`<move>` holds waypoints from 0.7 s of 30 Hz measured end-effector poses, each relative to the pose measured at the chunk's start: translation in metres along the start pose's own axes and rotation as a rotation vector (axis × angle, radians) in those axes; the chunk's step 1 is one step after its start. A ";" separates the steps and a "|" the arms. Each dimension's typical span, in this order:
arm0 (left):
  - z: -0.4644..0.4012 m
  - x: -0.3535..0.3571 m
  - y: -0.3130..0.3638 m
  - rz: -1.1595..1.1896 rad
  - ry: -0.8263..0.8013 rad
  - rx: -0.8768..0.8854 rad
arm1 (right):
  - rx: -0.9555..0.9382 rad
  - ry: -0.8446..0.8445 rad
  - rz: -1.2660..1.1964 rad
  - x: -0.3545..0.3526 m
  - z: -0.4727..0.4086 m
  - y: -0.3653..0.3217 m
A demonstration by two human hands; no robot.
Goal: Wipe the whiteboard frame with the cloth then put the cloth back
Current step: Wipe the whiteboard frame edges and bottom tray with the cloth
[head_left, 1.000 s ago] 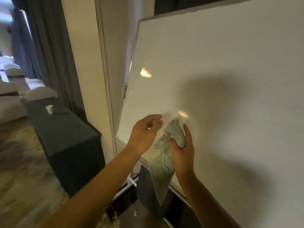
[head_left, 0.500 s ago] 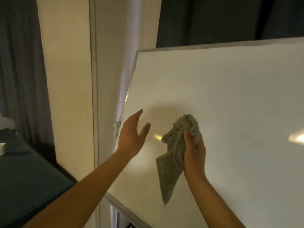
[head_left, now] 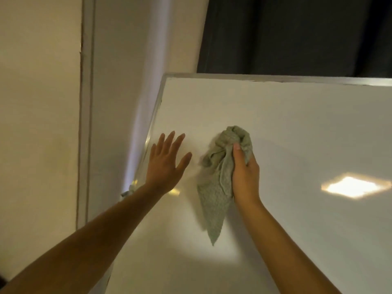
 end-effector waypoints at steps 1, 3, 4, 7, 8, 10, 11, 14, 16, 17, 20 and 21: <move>-0.009 0.007 -0.006 0.004 -0.002 0.030 | -0.015 0.009 0.009 0.006 -0.008 -0.003; -0.028 0.016 -0.018 0.023 0.000 0.084 | -0.052 0.062 0.028 0.016 -0.026 -0.010; -0.036 0.020 -0.024 0.038 0.010 0.101 | -0.062 0.092 0.040 0.020 -0.033 -0.016; -0.060 0.030 -0.034 0.051 0.004 0.169 | -0.115 0.169 0.092 0.029 -0.056 -0.040; -0.069 0.034 -0.038 0.042 -0.003 0.204 | -0.137 0.184 0.116 0.034 -0.065 -0.050; -0.083 0.039 -0.042 -0.003 -0.006 0.274 | -0.178 0.216 0.192 0.043 -0.080 -0.069; -0.097 0.039 -0.046 -0.020 0.006 0.301 | -0.224 0.243 0.235 0.052 -0.091 -0.084; -0.118 0.045 -0.048 -0.085 0.002 0.330 | -0.257 0.287 0.308 0.064 -0.124 -0.121; -0.122 0.050 -0.048 -0.123 0.028 0.344 | -0.282 0.342 0.343 0.065 -0.149 -0.145; -0.123 0.053 -0.048 -0.136 0.053 0.347 | -0.310 0.371 0.360 0.065 -0.159 -0.159; -0.129 0.054 -0.040 -0.169 0.115 0.393 | -0.472 0.450 0.505 0.072 -0.189 -0.207; -0.132 0.053 -0.038 -0.184 0.143 0.413 | -0.529 0.465 0.589 0.082 -0.200 -0.221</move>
Point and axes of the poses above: each hand's wrist, its own z-axis away from the middle knuckle, its own x-axis out of the palm, y = z × x, the point moved 8 cm from there along -z, towards the middle knuckle, and after that the axes turned 13 degrees about x, right-handed, at the moved point
